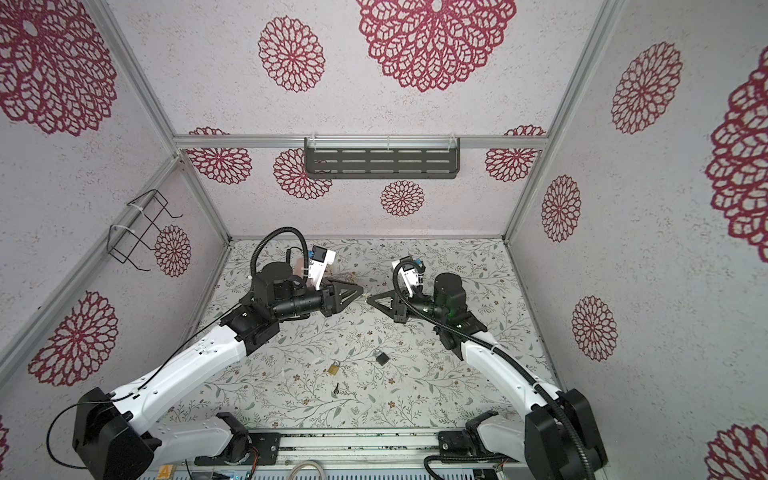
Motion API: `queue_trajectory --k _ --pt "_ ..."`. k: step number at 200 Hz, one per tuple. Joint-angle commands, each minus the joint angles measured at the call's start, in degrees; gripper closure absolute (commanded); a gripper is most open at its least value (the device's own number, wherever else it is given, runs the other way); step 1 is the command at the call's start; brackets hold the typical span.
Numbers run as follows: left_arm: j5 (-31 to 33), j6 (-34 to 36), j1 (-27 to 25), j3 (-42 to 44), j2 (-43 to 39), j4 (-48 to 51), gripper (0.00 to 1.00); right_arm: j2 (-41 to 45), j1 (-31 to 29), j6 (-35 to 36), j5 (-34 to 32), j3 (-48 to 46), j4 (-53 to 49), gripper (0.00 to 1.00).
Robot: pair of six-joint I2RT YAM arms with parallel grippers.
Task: Unlock with the key
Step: 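Lower the left gripper onto the black padlock while the right arm draws back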
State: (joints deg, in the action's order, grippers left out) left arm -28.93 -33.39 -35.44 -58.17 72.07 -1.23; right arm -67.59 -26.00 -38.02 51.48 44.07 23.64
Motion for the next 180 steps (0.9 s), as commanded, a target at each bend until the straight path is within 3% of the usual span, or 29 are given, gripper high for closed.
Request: queue_trajectory --k 1,16,41,73,108,149,180 --pt "1.0 -1.8 0.3 -0.4 -0.1 -0.9 0.53 3.0 0.9 2.0 -1.9 -0.5 -3.8 1.00" --pt "1.9 -4.3 0.3 1.2 -0.7 -3.2 0.43 3.9 1.2 2.0 -2.4 -1.3 -5.1 1.00" --pt "6.0 -10.8 -0.5 3.6 -1.2 -4.5 0.36 5.5 2.3 3.0 -5.6 -1.8 -11.0 1.00" --pt "17.2 -18.6 -5.5 4.5 -1.1 1.0 0.33 8.6 4.0 3.4 -12.2 -3.0 -20.1 1.00" --pt "30.1 -31.9 -12.1 5.0 1.5 9.9 0.33 11.0 6.2 2.8 -17.1 -5.9 -26.4 1.00" --pt "35.9 -41.4 -18.9 1.6 9.7 19.1 0.32 12.8 7.3 2.2 -21.6 -9.6 -29.0 1.00" --pt "34.7 -43.7 -20.5 -4.6 18.9 26.7 0.35 13.9 9.7 0.5 -22.3 -13.3 -27.9 1.00"
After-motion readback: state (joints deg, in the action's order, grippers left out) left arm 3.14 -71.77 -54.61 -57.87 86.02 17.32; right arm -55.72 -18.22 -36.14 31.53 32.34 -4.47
